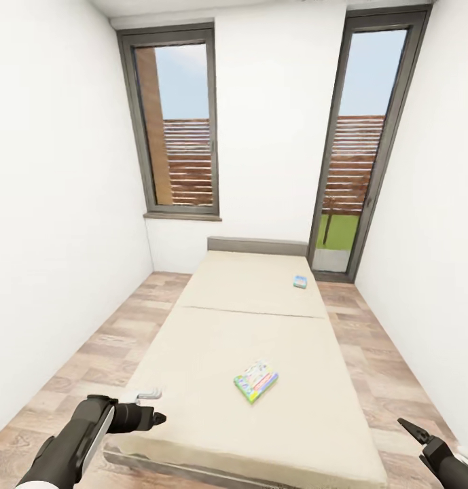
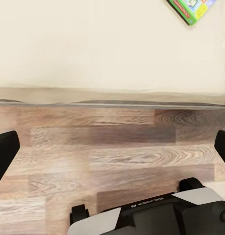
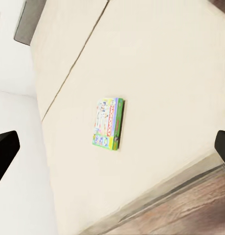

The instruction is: Put all the toys in the child's room - the three board games (two on the bed and one on the table), the two jigsaw puzzles on the table, and the tennis ball on the table - inside the toy box on the table in the child's room.

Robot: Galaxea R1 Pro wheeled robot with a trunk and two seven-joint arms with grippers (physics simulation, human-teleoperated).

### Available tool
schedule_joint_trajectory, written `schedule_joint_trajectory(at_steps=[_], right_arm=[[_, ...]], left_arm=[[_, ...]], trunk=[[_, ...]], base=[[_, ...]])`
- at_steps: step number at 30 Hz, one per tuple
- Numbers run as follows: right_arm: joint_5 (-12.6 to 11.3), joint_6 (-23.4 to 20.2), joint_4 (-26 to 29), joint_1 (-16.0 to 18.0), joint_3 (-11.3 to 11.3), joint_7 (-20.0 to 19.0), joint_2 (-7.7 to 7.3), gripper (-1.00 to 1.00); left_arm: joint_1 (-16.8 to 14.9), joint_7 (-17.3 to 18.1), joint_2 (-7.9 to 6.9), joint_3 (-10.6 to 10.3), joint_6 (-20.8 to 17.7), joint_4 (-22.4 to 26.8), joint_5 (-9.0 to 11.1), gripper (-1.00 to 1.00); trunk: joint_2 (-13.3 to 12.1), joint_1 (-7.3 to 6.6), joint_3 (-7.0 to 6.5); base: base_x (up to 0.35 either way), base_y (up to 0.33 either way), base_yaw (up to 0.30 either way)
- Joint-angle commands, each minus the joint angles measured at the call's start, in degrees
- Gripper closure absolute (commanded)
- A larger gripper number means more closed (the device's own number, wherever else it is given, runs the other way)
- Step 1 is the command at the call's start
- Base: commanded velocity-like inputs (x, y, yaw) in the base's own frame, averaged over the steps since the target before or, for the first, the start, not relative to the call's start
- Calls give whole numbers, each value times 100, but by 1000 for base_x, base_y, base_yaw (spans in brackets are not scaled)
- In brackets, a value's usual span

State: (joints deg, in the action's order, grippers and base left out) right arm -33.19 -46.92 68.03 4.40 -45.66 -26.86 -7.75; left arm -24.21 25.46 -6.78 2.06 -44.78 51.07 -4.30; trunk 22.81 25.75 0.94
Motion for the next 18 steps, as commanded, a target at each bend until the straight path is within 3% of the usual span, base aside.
schedule_joint_trajectory(at_steps=[1,18], right_arm=[[5,-37,0,8,-13,-21,1,-100],[51,95,-204,8,-9,-13,16,-100]], left_arm=[[-2,47,2,15,-22,8,-44,-100],[-1,41,2,26,-22,8,-44,-100]], trunk=[[11,3,10],[11,3,10]], base=[[0,0,-280],[6,0,-280]])
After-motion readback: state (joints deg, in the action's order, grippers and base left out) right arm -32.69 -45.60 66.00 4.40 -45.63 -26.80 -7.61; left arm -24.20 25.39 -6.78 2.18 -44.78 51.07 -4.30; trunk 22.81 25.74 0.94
